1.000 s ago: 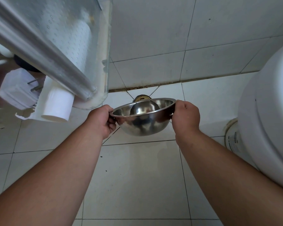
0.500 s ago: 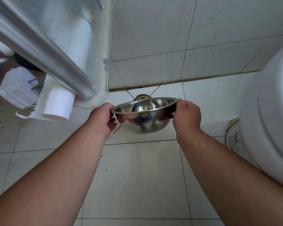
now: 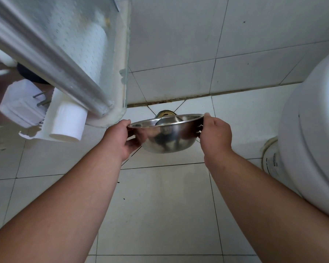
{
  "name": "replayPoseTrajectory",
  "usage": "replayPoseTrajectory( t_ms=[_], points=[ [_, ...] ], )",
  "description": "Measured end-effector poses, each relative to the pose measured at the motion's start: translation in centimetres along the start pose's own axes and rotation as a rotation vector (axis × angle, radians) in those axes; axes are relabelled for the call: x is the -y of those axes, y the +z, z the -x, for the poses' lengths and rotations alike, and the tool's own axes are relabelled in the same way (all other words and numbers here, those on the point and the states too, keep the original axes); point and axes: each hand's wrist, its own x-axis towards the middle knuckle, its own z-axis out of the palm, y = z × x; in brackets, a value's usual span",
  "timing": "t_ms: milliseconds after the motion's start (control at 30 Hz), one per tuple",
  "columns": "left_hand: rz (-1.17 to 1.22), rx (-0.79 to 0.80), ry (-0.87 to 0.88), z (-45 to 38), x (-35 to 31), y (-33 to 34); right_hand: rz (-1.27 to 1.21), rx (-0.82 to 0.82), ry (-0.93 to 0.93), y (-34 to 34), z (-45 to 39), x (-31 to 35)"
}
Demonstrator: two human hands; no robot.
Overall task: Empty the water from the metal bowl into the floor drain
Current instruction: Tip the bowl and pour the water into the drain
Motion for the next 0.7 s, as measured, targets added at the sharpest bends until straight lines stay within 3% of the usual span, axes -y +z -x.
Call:
replayPoseTrajectory(
  t_ms=[700],
  points=[
    [-0.022,0.003,0.065,0.35,-0.44,0.26,-0.156,0.100,0.088,0.15,0.45,0.18]
  ],
)
